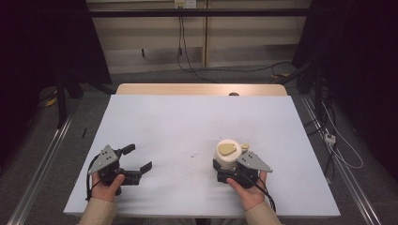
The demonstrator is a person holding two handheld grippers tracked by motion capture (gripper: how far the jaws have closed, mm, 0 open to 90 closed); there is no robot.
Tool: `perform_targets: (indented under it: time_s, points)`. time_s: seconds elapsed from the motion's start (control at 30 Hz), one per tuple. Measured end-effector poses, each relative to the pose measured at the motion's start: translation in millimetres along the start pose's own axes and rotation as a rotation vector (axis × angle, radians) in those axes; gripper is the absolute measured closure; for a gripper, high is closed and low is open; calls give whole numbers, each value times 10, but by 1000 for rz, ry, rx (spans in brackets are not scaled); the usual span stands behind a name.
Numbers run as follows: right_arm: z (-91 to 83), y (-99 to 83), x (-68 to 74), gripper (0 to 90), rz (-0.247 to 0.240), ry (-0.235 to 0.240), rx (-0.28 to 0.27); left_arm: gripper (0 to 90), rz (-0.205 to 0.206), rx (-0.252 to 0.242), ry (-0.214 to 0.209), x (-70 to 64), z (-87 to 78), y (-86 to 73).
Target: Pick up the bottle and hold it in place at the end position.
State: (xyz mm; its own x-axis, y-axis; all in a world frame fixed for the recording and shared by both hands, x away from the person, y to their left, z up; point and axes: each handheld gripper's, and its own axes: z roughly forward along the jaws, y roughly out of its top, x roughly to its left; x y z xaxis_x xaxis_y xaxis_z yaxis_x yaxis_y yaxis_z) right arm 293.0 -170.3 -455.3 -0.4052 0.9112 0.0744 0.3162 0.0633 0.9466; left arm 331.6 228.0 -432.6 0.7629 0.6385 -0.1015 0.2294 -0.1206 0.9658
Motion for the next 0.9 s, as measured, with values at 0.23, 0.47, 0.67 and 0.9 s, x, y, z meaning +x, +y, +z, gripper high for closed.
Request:
perform_targets:
  time_s: [0.23,0.47,0.67,0.9]
  points:
    - [0,0,-12,52,2,5,-11,37,-1,-1,2,8,-9,-1]
    - [0,2,-32,53,20,13,-23,36,-4,-2,2,7,-6,-2]
    - [3,16,-15,53,60,25,-33,36,-4,-3,1,7,-8,-2]
    - [36,63,63,54,21,26,-54,36,-6,-7,-1,11,-11,-5]
